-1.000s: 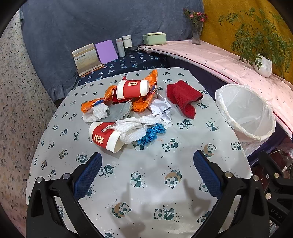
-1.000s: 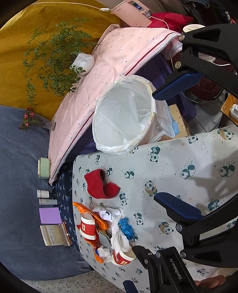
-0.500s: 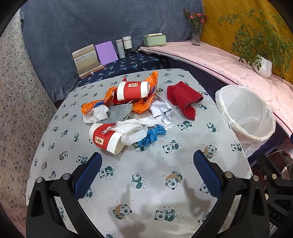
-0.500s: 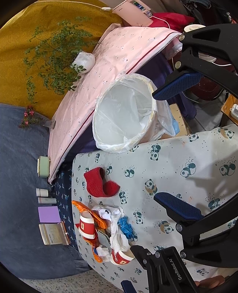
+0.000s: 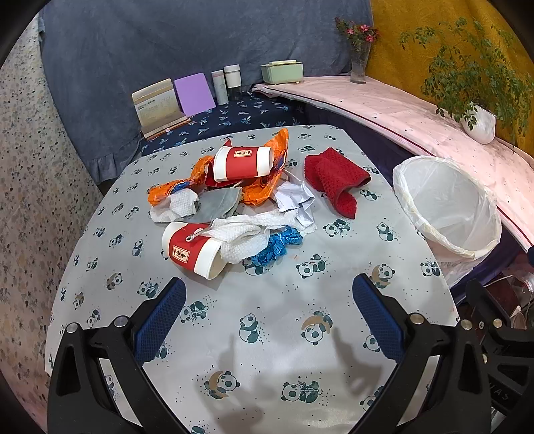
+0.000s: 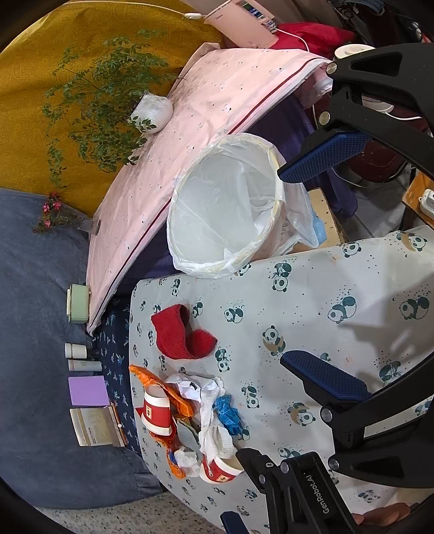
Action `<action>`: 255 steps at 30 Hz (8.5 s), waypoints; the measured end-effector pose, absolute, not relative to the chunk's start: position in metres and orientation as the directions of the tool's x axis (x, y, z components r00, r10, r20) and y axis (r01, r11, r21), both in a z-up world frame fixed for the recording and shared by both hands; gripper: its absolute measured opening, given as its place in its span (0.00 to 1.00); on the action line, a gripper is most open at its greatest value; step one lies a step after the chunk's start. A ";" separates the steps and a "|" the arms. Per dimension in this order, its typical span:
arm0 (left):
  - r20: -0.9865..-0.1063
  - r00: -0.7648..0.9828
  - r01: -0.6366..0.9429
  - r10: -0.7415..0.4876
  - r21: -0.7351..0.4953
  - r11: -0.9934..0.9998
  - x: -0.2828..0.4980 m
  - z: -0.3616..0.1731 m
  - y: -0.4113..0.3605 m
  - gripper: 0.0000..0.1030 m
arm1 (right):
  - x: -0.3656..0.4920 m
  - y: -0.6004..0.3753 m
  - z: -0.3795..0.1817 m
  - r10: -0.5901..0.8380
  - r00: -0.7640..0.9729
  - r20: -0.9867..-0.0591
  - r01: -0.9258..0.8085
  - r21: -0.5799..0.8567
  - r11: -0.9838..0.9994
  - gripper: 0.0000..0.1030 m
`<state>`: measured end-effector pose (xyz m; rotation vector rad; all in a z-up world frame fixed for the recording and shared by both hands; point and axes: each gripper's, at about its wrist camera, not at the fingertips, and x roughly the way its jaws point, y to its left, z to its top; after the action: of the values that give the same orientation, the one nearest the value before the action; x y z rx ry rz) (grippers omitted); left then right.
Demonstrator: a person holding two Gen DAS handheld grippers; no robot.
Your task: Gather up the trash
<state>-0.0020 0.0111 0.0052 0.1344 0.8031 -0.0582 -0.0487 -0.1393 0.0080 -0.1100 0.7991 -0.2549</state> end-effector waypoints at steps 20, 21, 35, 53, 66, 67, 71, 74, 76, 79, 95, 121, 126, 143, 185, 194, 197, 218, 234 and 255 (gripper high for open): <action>-0.722 0.692 0.103 -0.002 0.096 0.990 -0.002 0.005 0.012 0.93 | -0.050 -0.141 0.004 -0.269 0.666 -0.696 0.189 -0.192 0.963 0.93; -0.722 0.692 0.103 -0.001 0.097 0.990 -0.002 0.005 0.012 0.93 | -0.050 -0.141 0.005 -0.269 0.666 -0.696 0.188 -0.192 0.963 0.93; -0.716 0.698 0.107 -0.011 0.090 0.990 -0.002 0.002 0.014 0.92 | -0.051 -0.142 0.004 -0.271 0.665 -0.696 0.190 -0.192 0.963 0.93; -0.730 0.683 0.077 0.009 0.084 0.994 0.010 -0.013 0.033 0.93 | -0.049 -0.148 0.002 -0.277 0.663 -0.696 0.202 -0.190 0.961 0.93; -0.746 0.665 0.058 0.033 0.096 0.994 0.035 -0.033 0.070 0.93 | -0.019 -0.128 -0.006 -0.255 0.655 -0.711 0.175 -0.185 0.967 0.93; -0.747 0.663 0.053 0.037 0.096 0.994 0.038 -0.035 0.074 0.93 | -0.016 -0.126 -0.007 -0.253 0.654 -0.713 0.174 -0.184 0.967 0.93; -0.750 0.659 0.036 0.057 0.106 0.994 0.050 -0.043 0.088 0.93 | -0.006 -0.120 -0.011 -0.243 0.650 -0.720 0.166 -0.177 0.970 0.93; -0.754 0.652 0.030 0.073 0.122 0.992 0.058 -0.052 0.094 0.92 | 0.003 -0.116 -0.014 -0.231 0.645 -0.728 0.157 -0.169 0.973 0.93; -0.760 0.645 0.024 0.080 0.125 0.992 0.063 -0.058 0.098 0.92 | 0.009 -0.112 -0.017 -0.221 0.642 -0.734 0.151 -0.161 0.975 0.93; -0.769 0.634 0.013 0.084 0.118 0.993 0.069 -0.065 0.104 0.88 | 0.018 -0.106 -0.020 -0.204 0.638 -0.742 0.140 -0.149 0.979 0.93; -0.801 0.598 0.003 0.033 0.043 0.999 0.086 -0.073 0.129 0.24 | 0.058 -0.081 -0.039 -0.174 0.629 -0.758 0.096 -0.146 0.985 0.93; -0.700 0.714 -0.043 0.023 -0.011 0.999 0.087 -0.007 0.157 0.03 | 0.152 -0.080 -0.065 -0.136 0.637 -0.759 0.086 -0.106 0.991 0.46; -0.674 0.738 -0.021 0.002 -0.019 1.000 0.091 0.008 0.147 0.03 | 0.160 -0.084 -0.069 -0.105 0.630 -0.770 0.080 -0.070 0.994 0.22; -0.603 0.776 0.187 -0.182 -0.056 0.981 0.100 0.052 0.045 0.03 | 0.124 -0.158 0.004 -0.148 0.742 -0.654 0.180 -0.018 0.984 0.03; -0.678 0.623 0.527 -0.389 -0.004 0.850 0.097 0.016 -0.175 0.14 | 0.040 -0.310 0.019 -0.369 0.696 -0.616 0.458 -0.015 0.889 0.30; -0.670 0.637 0.509 -0.381 -0.005 0.860 0.096 0.017 -0.172 0.37 | 0.036 -0.308 0.021 -0.374 0.700 -0.608 0.463 -0.012 0.886 0.37; -0.661 0.645 0.505 -0.384 -0.008 0.863 0.094 0.020 -0.169 0.41 | 0.035 -0.307 0.021 -0.373 0.702 -0.606 0.461 -0.012 0.887 0.41; -0.787 0.562 0.359 -0.255 -0.046 0.932 0.091 -0.052 -0.048 0.62 | 0.013 -0.266 0.001 -0.287 0.705 -0.649 0.387 0.013 0.922 0.47; -0.764 0.480 0.525 -0.431 -0.143 0.839 0.082 -0.055 -0.081 0.03 | 0.018 -0.261 -0.005 -0.274 0.700 -0.660 0.377 0.015 0.926 0.47; -0.665 0.476 0.690 -0.575 -0.122 0.713 0.086 -0.004 -0.185 0.04 | 0.009 -0.307 0.009 -0.354 0.694 -0.627 0.469 0.020 0.883 0.48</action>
<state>0.0857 -0.1850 -0.0040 0.1710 0.7437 -0.7772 0.0091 -0.3069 0.0095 0.1845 0.6586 -0.4627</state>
